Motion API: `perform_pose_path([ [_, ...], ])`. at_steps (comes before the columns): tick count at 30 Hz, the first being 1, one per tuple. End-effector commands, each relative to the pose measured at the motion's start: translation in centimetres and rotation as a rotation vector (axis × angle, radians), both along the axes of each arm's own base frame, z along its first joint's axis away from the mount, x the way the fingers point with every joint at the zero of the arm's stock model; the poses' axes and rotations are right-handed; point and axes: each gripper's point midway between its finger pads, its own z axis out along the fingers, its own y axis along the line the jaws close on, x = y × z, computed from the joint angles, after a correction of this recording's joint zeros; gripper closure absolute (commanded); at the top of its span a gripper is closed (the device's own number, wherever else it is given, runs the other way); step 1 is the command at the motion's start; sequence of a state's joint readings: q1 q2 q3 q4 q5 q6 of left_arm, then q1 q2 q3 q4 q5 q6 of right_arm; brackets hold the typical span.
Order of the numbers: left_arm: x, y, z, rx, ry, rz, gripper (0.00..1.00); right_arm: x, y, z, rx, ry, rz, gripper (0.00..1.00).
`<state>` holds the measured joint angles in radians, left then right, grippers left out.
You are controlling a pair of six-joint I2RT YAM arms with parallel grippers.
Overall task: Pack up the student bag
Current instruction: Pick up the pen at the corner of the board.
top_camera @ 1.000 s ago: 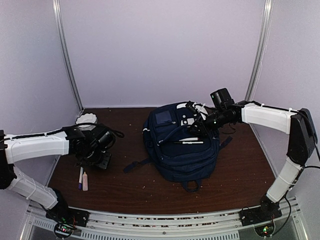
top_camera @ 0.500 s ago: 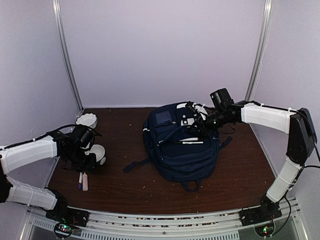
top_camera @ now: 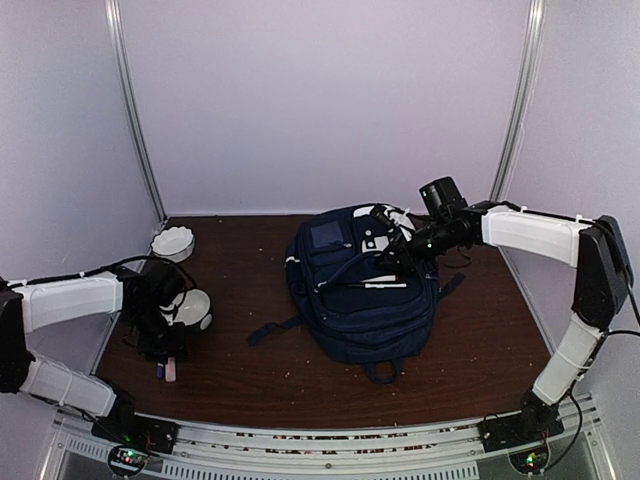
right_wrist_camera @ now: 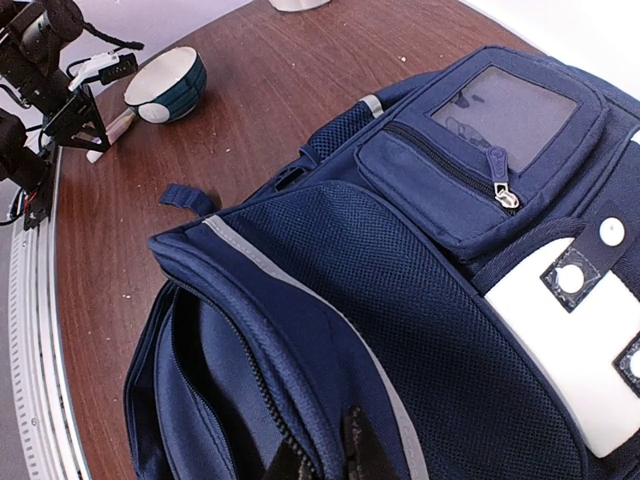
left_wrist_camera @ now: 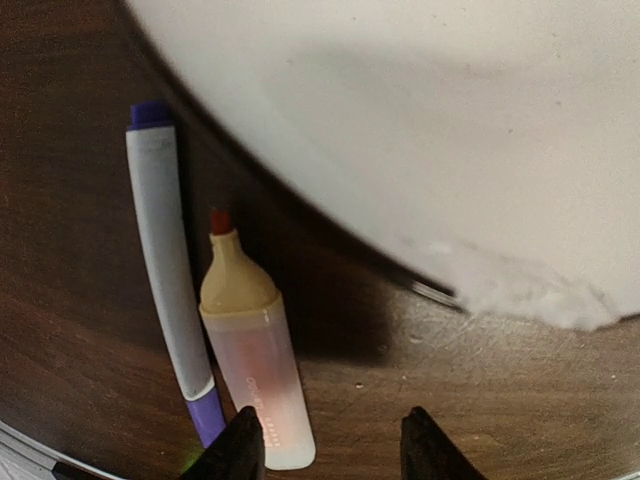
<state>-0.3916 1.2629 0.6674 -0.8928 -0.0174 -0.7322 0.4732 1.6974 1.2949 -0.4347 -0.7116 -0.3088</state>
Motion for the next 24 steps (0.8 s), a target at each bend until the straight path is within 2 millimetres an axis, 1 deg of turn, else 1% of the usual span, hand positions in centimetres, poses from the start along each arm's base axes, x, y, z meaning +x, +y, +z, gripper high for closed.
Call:
perform_pose_path([
  [1, 0.1, 0.2, -0.3, 0.01, 0.019, 0.004, 0.51, 0.7, 0.4, 0.7, 0.016, -0.013, 0.007, 0.91],
  [8, 0.2, 0.7, -0.5, 0.038, 0.012, 0.018, 0.5, 0.7, 0.4, 0.4, 0.015, 0.0, 0.006, 0.91],
  [9, 0.2, 0.8, -0.6, 0.044, 0.01, 0.021, 0.46, 0.7, 0.4, 0.3, 0.015, 0.003, 0.005, 0.91],
  [10, 0.3, 0.8, -0.6, 0.047, 0.007, 0.022, 0.24, 0.7, 0.5, 0.3, 0.016, 0.002, 0.007, 0.91],
  [11, 0.3, 0.8, -0.7, 0.05, 0.008, 0.022, 0.05, 0.7, 0.5, 0.3, 0.016, 0.003, 0.007, 0.91],
  [12, 0.3, 0.8, -0.8, 0.051, 0.01, 0.022, 0.03, 0.7, 0.5, 0.3, 0.015, 0.004, 0.007, 0.91],
  [18, 0.6, 0.3, -1.4, 0.022, 0.007, 0.004, 0.03, 0.6, 0.5, 0.5, 0.017, -0.001, 0.007, 0.91],
  [21, 0.7, -0.2, -1.3, -0.009, -0.006, 0.011, 0.08, 0.7, 0.5, 0.5, 0.017, 0.0, 0.005, 0.91],
  [24, 0.5, 0.0, -1.2, -0.003, -0.014, 0.019, 0.1, 0.7, 0.4, 0.4, 0.017, 0.003, 0.004, 0.91],
])
